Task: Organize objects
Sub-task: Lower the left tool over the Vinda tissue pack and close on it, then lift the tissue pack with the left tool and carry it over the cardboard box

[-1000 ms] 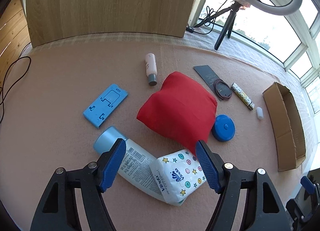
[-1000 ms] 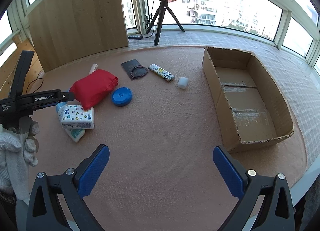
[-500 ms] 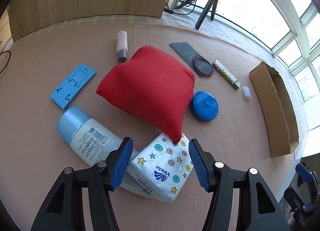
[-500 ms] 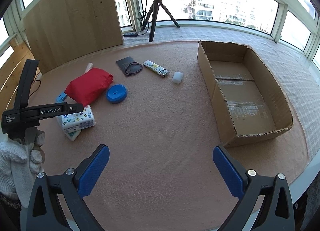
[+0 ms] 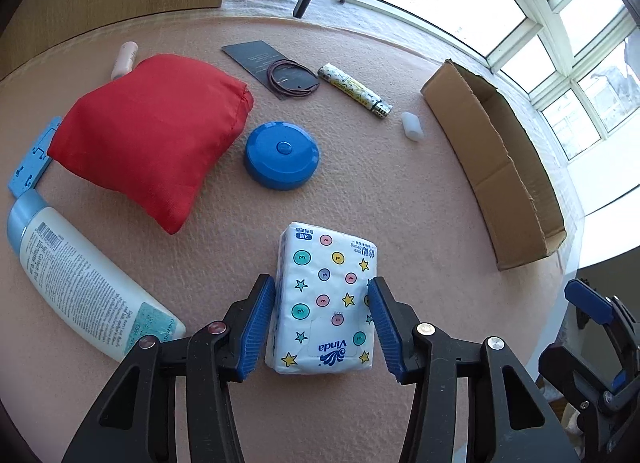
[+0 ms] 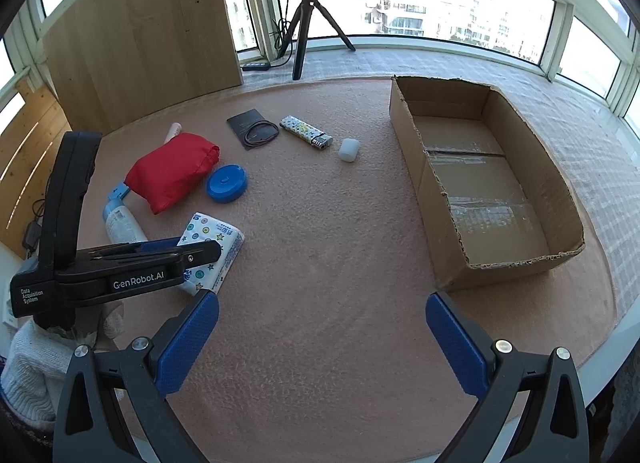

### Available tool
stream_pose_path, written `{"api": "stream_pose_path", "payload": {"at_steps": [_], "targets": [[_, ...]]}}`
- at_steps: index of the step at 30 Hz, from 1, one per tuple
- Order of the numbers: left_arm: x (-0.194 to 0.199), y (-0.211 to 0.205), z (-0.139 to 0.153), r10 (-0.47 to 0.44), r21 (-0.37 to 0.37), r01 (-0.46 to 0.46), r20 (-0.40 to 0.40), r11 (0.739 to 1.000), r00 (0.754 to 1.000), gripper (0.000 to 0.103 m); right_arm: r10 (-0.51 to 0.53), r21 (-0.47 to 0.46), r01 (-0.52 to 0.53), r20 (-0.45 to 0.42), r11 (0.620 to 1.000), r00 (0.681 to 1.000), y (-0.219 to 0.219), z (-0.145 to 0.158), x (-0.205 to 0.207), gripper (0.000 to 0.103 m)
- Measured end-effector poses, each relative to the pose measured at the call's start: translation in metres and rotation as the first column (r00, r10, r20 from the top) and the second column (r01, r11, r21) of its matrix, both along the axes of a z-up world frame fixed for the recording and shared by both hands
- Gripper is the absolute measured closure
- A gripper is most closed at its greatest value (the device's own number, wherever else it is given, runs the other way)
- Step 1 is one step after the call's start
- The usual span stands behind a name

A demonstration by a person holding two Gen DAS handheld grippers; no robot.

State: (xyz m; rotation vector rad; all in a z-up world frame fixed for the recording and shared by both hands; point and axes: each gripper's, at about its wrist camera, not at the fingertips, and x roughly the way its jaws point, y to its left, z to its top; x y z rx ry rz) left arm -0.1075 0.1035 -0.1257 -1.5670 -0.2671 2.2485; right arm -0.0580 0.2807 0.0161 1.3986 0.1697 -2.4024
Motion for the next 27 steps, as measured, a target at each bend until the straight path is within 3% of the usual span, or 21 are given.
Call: {"api": "stream_pose_path", "payload": {"at_steps": [4, 7, 11, 14, 21, 23, 27], "targets": [[0.008, 0.019, -0.001, -0.035, 0.038, 0.034, 0.017, 0.999, 0.999, 0.051, -0.013, -0.004, 0.013, 0.008, 1.000, 1.000, 0.007, -0.001, -0.003, 0.001], [0.017, 0.022, 0.007, -0.043, 0.002, 0.043, -0.022, 0.999, 0.999, 0.049, -0.011, -0.024, 0.011, 0.007, 1.000, 1.000, 0.012, -0.001, -0.006, 0.001], [0.025, 0.012, 0.013, -0.047, -0.076, 0.042, -0.061, 0.996, 0.997, 0.028, -0.009, -0.062, 0.010, 0.011, 0.998, 1.000, 0.016, -0.004, -0.013, 0.001], [0.028, 0.003, 0.013, -0.036, -0.102, 0.029, -0.066, 0.994, 0.997, 0.027, 0.009, -0.073, -0.008, 0.014, 0.997, 1.000, 0.012, -0.009, -0.019, 0.001], [0.034, 0.003, 0.009, -0.048, -0.111, 0.042, -0.060, 0.993, 0.997, 0.024, 0.098, -0.151, -0.077, 0.139, 0.986, 0.986, -0.008, -0.030, -0.035, 0.001], [0.035, 0.005, 0.008, -0.054, -0.101, 0.048, -0.059, 0.994, 0.997, 0.024, 0.107, -0.156, -0.082, 0.158, 0.984, 0.982, -0.015, -0.036, -0.039, 0.007], [0.036, 0.005, 0.008, -0.049, -0.064, 0.045, -0.058, 0.997, 0.997, 0.025, 0.143, -0.165, -0.108, 0.216, 0.980, 0.966, -0.026, -0.049, -0.045, 0.031]]}}
